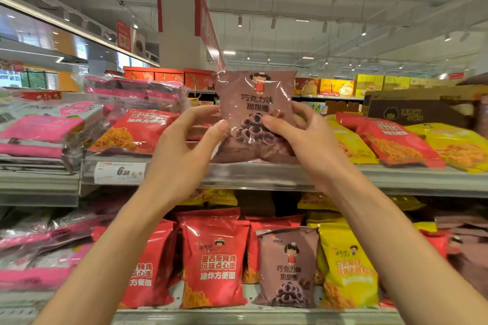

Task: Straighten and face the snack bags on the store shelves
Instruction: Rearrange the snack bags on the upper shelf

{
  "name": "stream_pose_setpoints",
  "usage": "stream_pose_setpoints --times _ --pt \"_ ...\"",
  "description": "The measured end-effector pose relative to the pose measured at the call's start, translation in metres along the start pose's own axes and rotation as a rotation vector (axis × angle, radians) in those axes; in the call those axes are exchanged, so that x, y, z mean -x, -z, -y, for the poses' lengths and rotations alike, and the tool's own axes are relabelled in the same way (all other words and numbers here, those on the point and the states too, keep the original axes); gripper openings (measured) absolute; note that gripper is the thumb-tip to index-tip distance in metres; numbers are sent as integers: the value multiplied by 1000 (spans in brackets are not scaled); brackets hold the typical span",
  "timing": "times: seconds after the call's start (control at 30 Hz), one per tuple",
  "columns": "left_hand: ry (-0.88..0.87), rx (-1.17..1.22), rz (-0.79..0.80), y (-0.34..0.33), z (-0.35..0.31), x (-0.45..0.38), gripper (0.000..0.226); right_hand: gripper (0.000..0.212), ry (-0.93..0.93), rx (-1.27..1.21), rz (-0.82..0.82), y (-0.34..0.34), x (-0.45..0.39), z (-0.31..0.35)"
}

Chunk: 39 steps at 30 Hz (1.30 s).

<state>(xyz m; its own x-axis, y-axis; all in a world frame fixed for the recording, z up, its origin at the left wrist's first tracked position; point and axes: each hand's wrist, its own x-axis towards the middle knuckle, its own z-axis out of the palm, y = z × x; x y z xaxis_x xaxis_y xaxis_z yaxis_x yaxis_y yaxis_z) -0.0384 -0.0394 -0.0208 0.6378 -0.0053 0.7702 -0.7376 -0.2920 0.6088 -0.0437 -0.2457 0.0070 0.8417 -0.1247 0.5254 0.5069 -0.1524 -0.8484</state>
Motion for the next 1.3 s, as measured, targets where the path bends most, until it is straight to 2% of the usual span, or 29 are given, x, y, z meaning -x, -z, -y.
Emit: stream_pose_setpoints --times 0.17,0.57,0.8,1.03,1.3 --pt "25 33 2 -22 -6 40 23 45 36 23 -38 51 44 -11" --pt "274 53 -70 -126 -38 171 26 61 -26 -20 -136 197 154 -90" --pt "375 111 -35 -215 -77 227 24 42 -112 35 -125 293 203 -110" --pt "380 126 20 -272 -98 220 23 60 -140 44 -228 368 209 -117" --pt "313 206 87 -317 -102 182 23 54 -128 82 -330 420 194 -114"
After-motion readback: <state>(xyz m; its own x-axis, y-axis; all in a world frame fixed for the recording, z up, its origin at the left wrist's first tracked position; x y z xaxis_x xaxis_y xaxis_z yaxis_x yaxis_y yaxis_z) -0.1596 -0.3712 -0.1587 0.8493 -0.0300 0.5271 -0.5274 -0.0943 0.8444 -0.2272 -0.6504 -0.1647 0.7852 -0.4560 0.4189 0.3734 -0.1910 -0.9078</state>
